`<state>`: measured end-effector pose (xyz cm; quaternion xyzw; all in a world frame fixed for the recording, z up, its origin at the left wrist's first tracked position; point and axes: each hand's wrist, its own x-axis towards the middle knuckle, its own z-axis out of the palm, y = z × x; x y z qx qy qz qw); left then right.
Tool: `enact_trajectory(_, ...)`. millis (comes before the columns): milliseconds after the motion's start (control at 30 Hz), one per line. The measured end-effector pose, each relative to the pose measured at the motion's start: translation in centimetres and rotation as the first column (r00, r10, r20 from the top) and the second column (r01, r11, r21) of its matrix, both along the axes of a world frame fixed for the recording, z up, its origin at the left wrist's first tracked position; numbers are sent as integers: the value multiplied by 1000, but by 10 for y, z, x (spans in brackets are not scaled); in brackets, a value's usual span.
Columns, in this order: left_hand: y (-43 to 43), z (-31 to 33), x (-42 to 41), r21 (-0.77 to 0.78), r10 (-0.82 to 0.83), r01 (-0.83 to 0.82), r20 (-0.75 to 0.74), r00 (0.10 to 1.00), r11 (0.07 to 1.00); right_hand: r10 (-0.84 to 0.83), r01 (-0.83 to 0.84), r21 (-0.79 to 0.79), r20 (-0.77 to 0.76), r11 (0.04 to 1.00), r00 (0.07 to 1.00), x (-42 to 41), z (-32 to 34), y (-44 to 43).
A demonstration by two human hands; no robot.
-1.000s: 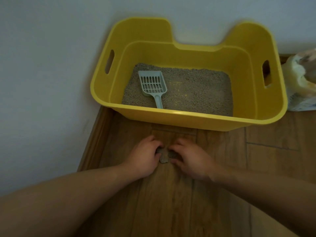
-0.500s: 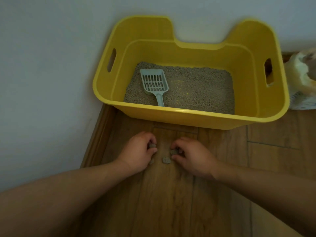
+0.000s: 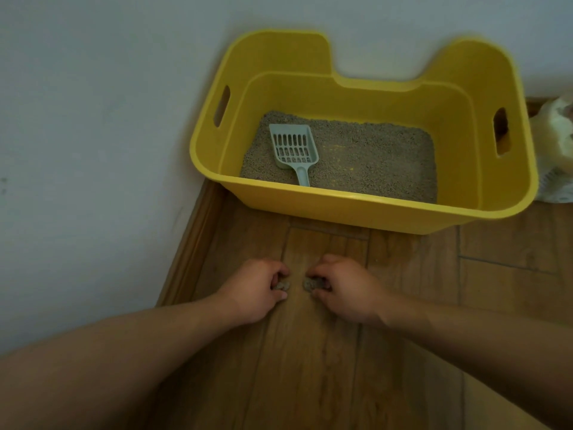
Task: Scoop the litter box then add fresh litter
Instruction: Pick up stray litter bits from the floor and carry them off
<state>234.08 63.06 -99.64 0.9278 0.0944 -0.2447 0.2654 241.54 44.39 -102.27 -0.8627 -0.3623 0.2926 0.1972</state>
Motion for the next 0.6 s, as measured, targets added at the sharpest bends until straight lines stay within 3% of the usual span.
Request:
enact_trajectory(300,0,-4,0,3,-8,8,59,998,1000,-36,36,3,20,999,999,-3,4,5)
enact_trajectory(600,17,11,-8,4,150,-151,113,982,988,-110,110,53,-5,992,994,-2,20,7)
